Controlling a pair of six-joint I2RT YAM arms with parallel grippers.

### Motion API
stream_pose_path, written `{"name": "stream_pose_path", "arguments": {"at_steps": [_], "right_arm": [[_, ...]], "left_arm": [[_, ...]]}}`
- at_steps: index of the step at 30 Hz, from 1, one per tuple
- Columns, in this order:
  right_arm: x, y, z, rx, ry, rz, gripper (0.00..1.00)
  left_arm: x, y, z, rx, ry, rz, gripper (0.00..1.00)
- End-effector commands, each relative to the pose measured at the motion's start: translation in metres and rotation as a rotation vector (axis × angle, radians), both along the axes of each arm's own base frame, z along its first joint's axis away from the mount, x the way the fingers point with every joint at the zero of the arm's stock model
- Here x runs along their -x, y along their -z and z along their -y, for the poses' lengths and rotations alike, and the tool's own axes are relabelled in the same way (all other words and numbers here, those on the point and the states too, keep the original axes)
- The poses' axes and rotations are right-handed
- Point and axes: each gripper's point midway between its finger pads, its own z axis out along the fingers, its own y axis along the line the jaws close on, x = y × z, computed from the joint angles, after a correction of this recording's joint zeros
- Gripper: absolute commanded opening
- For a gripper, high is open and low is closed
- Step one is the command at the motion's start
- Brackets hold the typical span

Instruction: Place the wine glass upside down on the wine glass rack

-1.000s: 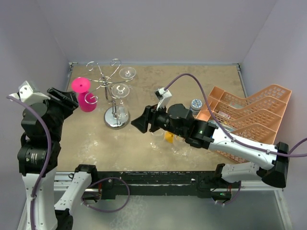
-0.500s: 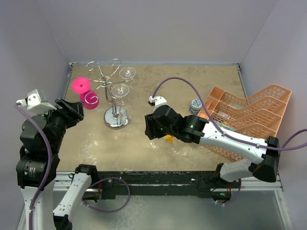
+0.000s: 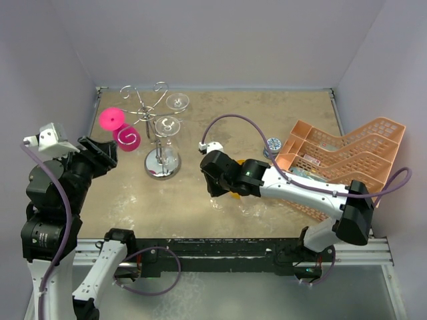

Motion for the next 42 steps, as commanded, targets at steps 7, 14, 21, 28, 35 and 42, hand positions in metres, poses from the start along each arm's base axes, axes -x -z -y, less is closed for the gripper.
{"name": "stream_pose_path", "arguments": {"at_steps": [7,14,21,28,35,42], "right_arm": [[-0.003,-0.037,-0.014,-0.092,-0.059,0.061,0.00],[-0.006,-0.090,-0.013,-0.286,-0.011,0.152,0.00],[-0.014,-0.153,0.028,-0.582,0.207,0.292,0.00],[-0.020,-0.212,0.068,-0.834,0.350,0.435,0.00],[-0.023,-0.257,0.099,-0.979,0.437,0.546,0.00],[-0.019,-0.295,0.119,-1.141,0.472,0.616,0.00]], "left_arm": [[0.002,-0.030,0.000,-0.022,0.011,0.083,0.55],[-0.002,-0.035,0.021,-0.021,0.129,0.104,0.55],[-0.010,-0.051,0.057,0.013,0.324,0.149,0.55],[-0.019,-0.084,0.089,0.065,0.502,0.227,0.51],[-0.019,-0.121,0.119,0.249,0.673,0.310,0.49],[-0.034,-0.159,0.130,0.480,0.741,0.400,0.50]]}}
